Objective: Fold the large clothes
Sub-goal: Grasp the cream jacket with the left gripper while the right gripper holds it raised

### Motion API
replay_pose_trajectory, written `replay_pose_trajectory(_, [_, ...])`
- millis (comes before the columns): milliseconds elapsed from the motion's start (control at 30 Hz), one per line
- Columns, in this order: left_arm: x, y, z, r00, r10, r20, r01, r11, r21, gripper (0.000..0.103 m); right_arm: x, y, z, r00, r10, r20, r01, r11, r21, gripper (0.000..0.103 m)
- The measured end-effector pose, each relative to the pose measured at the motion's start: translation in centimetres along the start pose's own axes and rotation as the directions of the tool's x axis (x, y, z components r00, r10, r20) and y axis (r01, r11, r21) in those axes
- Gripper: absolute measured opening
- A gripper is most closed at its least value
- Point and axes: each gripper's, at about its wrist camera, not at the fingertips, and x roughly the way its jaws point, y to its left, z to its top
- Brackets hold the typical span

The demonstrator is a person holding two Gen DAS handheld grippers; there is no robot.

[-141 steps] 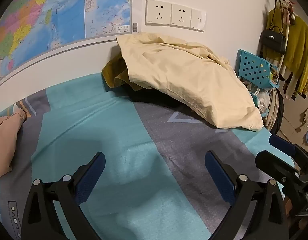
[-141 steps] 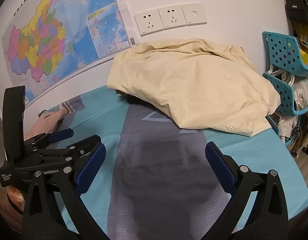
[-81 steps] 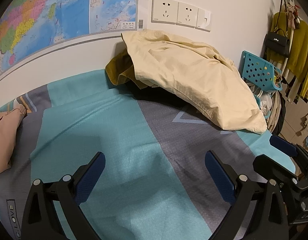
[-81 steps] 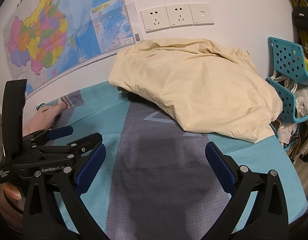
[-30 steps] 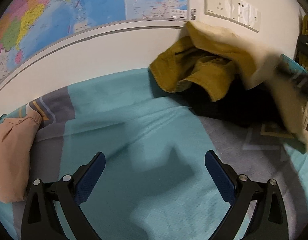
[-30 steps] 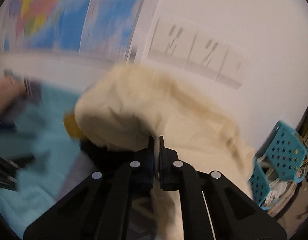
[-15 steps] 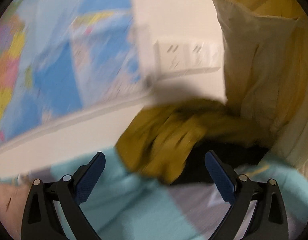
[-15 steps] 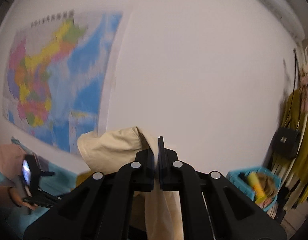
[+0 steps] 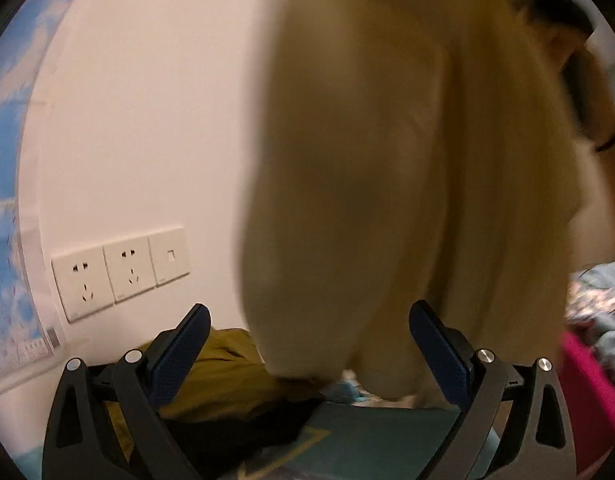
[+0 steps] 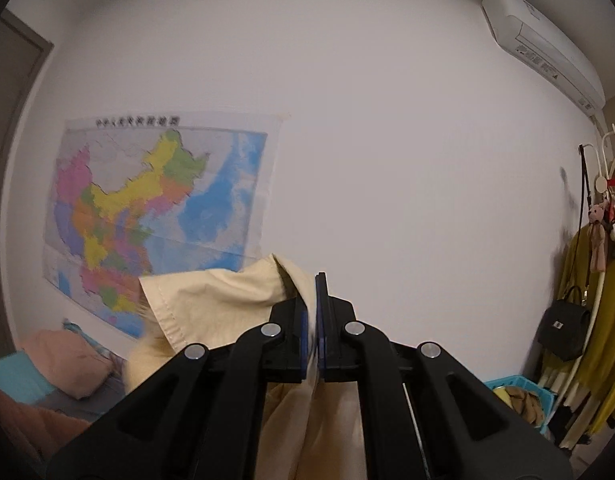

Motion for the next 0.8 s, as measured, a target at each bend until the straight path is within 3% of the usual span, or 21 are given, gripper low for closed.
replay_pose_trajectory(33, [1.1, 0.2, 0.5, 1.0, 0.013, -0.01, -0.014, 1.0, -0.01, 0.094, -0.9, 0.0, 0.3, 1.0, 0.008, 0.015, -0.008, 1.0, 0.004, 0.003])
replay_pose_trajectory(100, [2.7, 1.3, 1.4, 1.0, 0.012, -0.011, -0.012, 0.999, -0.048, 0.074, -2.6, 0.0, 0.8, 0.999, 0.016, 0.036, -0.016, 1.0, 0.011, 0.003])
replay_pose_trajectory(133, [3.0, 1.7, 1.9, 1.0, -0.008, -0.009, 0.008, 0.998, -0.066, 0.059, -3.2, -0.1, 1.1, 0.999, 0.018, 0.041, -0.019, 1.0, 0.01, 0.003])
replay_pose_trajectory(167, [3.2, 2.1, 2.6, 0.998, -0.058, -0.01, 0.057, 0.995, -0.083, 0.036, -4.0, 0.0, 1.5, 0.999, 0.02, 0.045, -0.02, 1.0, 0.009, 0.003])
replay_pose_trajectory(200, [3.1, 1.9, 3.4, 0.995, -0.103, -0.007, 0.102, 0.991, -0.086, 0.027, -4.6, 0.0, 1.7, 0.999, 0.015, 0.045, -0.016, 1.0, 0.012, 0.003])
replay_pose_trajectory(267, [2.6, 1.4, 4.4, 0.992, -0.124, -0.001, 0.124, 0.99, -0.07, 0.002, -6.0, 0.0, 2.2, 0.999, 0.015, 0.047, -0.016, 1.0, 0.018, 0.003])
replay_pose_trajectory(433, [-1.4, 0.1, 6.8, 0.991, -0.093, 0.099, 0.097, 0.994, -0.044, 0.001, -9.8, -0.1, 3.4, 0.996, 0.002, 0.087, -0.005, 0.999, 0.034, 0.003])
replay_pose_trajectory(600, [-7.3, 0.6, 10.1, 0.976, -0.018, 0.218, 0.031, 0.998, -0.054, 0.0, -13.7, 0.2, 4.5, 0.99, 0.006, 0.143, -0.011, 0.999, 0.038, 0.003])
replay_pose_trajectory(700, [-10.4, -0.1, 11.3, 0.975, 0.017, 0.221, -0.016, 1.0, -0.007, 0.001, -15.3, 0.8, 5.2, 0.986, 0.03, 0.164, -0.038, 0.998, 0.044, 0.003])
replay_pose_trajectory(733, [-11.1, -0.4, 11.4, 0.975, 0.015, 0.221, -0.016, 1.0, 0.002, 0.002, -15.6, 1.1, 5.3, 0.984, 0.039, 0.173, -0.047, 0.998, 0.046, 0.003])
replay_pose_trajectory(800, [-11.8, -1.0, 11.3, 0.975, 0.045, 0.215, -0.052, 0.998, 0.031, 0.019, -16.3, 1.5, 5.4, 0.98, 0.063, 0.19, -0.074, 0.996, 0.051, 0.003])
